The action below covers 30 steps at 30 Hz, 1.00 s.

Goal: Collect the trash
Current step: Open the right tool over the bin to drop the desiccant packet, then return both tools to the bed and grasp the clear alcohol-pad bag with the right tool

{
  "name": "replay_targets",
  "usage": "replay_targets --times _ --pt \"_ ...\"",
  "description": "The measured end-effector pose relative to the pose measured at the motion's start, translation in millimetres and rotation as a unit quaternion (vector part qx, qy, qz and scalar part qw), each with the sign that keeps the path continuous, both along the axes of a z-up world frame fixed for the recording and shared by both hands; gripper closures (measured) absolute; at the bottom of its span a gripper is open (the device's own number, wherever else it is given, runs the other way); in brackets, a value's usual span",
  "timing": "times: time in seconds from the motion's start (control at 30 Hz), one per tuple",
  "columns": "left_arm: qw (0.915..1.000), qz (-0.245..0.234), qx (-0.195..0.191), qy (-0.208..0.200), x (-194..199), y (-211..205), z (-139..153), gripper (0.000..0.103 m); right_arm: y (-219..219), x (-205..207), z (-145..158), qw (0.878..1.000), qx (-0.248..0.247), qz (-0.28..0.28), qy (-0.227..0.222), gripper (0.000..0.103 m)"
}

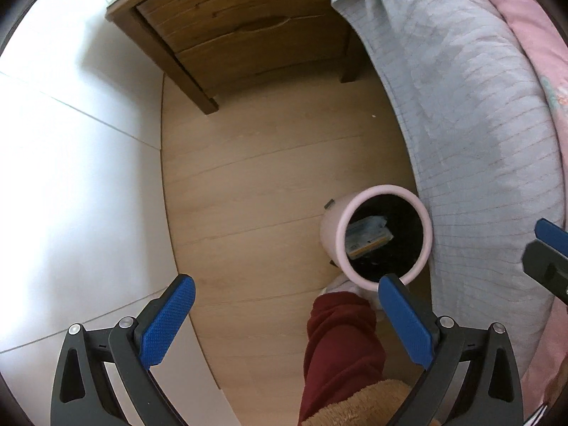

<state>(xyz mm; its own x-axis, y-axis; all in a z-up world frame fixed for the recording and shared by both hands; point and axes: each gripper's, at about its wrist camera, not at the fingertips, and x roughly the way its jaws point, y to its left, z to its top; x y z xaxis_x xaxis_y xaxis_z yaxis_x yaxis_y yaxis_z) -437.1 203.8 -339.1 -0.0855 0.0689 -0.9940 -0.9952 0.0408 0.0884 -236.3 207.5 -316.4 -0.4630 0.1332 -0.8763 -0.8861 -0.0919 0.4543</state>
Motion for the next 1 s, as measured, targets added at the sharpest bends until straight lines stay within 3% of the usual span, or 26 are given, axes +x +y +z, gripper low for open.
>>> replay_targets --times 0.13,0.33,0.47,0.6,0.67,0.77,0.83,0.87,1.0 --pt "0.9997 -0.020 0.014 -0.010 15.9 6.0 20.1 0.000 -18.4 20.9 37.8 0.999 0.029 -0.032 0.018 0.008" --pt "0.9937 -0.086 0.067 -0.027 74.2 16.2 77.0 0.000 -52.1 89.7 100.9 0.988 0.054 -0.146 0.008 0.001" --pt "0.9834 -0.145 0.096 -0.052 123.8 21.9 115.1 0.000 -71.3 136.9 143.2 0.969 0.077 -0.234 -0.022 0.001" --pt "0.9619 -0.226 0.124 -0.092 188.4 25.9 156.1 0.000 -93.8 180.2 176.2 0.937 0.107 -0.325 -0.063 0.001" --pt "0.9470 -0.270 0.130 -0.116 221.9 26.1 171.2 0.000 -108.2 202.5 184.6 0.920 0.107 -0.368 -0.078 0.001" --pt "0.9165 -0.349 0.126 -0.149 281.8 26.9 189.5 0.000 -131.7 232.3 196.8 0.886 0.094 -0.445 -0.087 0.001" --pt "0.8895 -0.410 0.116 -0.165 326.8 24.2 198.5 0.000 -151.4 252.6 205.4 0.861 0.087 -0.493 -0.092 0.001" --pt "0.8764 -0.437 0.112 -0.170 344.7 20.2 202.6 0.000 -164.2 265.2 210.9 0.841 0.084 -0.527 -0.094 0.001" --pt "0.8055 -0.550 0.092 -0.202 420.9 -3.0 205.4 0.000 -199.2 288.9 217.0 0.788 0.081 -0.604 -0.092 0.001"
